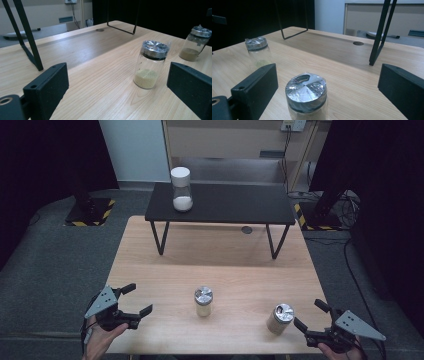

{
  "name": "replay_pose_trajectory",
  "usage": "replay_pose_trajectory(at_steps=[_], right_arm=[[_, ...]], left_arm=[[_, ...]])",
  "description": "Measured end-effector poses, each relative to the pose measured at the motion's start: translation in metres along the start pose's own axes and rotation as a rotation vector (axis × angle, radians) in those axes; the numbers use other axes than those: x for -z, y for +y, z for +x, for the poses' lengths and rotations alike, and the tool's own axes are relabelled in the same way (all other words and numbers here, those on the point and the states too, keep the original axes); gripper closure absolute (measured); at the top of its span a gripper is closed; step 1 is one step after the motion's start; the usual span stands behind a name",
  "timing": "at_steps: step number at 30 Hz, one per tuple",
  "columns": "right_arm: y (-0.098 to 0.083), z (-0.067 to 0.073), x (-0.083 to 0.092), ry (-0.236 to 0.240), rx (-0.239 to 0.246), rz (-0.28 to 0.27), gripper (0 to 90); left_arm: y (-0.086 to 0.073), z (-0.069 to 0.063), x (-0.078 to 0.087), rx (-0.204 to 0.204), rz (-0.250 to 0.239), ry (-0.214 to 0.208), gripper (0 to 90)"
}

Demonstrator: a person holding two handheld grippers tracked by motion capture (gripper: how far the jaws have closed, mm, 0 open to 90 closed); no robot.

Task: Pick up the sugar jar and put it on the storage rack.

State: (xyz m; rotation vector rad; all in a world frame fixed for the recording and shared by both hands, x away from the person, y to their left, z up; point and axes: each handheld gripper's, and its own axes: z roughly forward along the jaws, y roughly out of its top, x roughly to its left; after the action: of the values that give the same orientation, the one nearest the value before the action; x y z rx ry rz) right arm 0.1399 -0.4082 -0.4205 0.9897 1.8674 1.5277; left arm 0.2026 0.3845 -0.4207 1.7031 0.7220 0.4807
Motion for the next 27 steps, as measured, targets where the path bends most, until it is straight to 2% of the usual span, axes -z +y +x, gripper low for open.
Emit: replay_pose_trajectory(at_steps=[6, 9, 15, 20, 27], right_arm=[[-0.0001, 0.0001, -0.0001, -0.001, 0.001, 0.000, 3.5], [0.0000, 0.0003, -0.0004, -0.001, 0.003, 0.001, 3.5], [0.0002, 0.0005, -0.0006, -0.002, 0.003, 0.003, 3.5], [-0.0003, 0.0003, -0.0003, -0.004, 0.001, 0.000, 3.5], [-0.0002, 0.0001, -0.0002, -0.008, -0.006, -0.001, 3.4]], left_arm=[[-0.0028, 0.0005, 0.0009, -0.034, -0.019, -0.006, 2.8], [-0.0047, 0.0021, 0.0014, -0.035, -0.029, -0.008, 2.8], [-0.0040, 0.0016, 0.0020, -0.033, -0.019, -0.001, 2.7], [-0.0027, -0.0014, 0.0009, -0.063, -0.013, 0.002, 2.7], [-0.0047, 0.0010, 0.0022, -0.042, -0.021, 0.001, 2.7]])
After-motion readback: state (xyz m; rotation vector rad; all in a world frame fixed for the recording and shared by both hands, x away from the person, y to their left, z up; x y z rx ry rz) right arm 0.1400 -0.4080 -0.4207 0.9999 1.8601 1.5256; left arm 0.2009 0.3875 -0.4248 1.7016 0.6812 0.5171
